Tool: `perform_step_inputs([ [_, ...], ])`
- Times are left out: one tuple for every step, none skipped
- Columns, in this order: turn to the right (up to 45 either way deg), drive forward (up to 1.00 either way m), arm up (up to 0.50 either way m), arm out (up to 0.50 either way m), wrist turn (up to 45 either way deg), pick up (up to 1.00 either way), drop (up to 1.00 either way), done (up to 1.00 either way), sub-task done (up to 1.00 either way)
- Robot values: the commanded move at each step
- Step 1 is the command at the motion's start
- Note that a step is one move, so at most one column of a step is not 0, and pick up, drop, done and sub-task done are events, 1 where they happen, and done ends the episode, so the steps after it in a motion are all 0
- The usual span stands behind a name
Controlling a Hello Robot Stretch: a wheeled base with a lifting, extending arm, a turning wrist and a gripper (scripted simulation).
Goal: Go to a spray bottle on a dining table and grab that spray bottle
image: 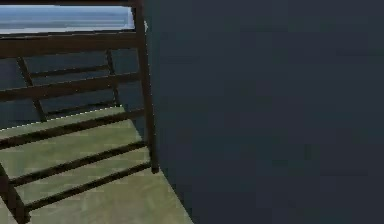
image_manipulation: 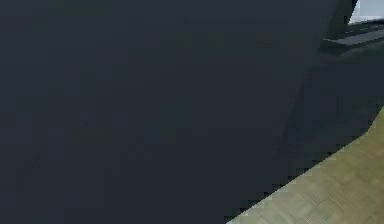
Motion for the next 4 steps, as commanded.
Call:
perform_step_inputs([
  [45.0, 0.0, 0.0, 0.0, 0.0, 0.0, 0.0, 0.0, 0.0],
  [45.0, 0.0, 0.0, 0.0, 0.0, 0.0, 0.0, 0.0, 0.0],
  [45.0, 0.0, 0.0, 0.0, 0.0, 0.0, 0.0, 0.0, 0.0],
  [33.0, 0.0, 0.0, 0.0, 0.0, 0.0, 0.0, 0.0, 0.0],
])
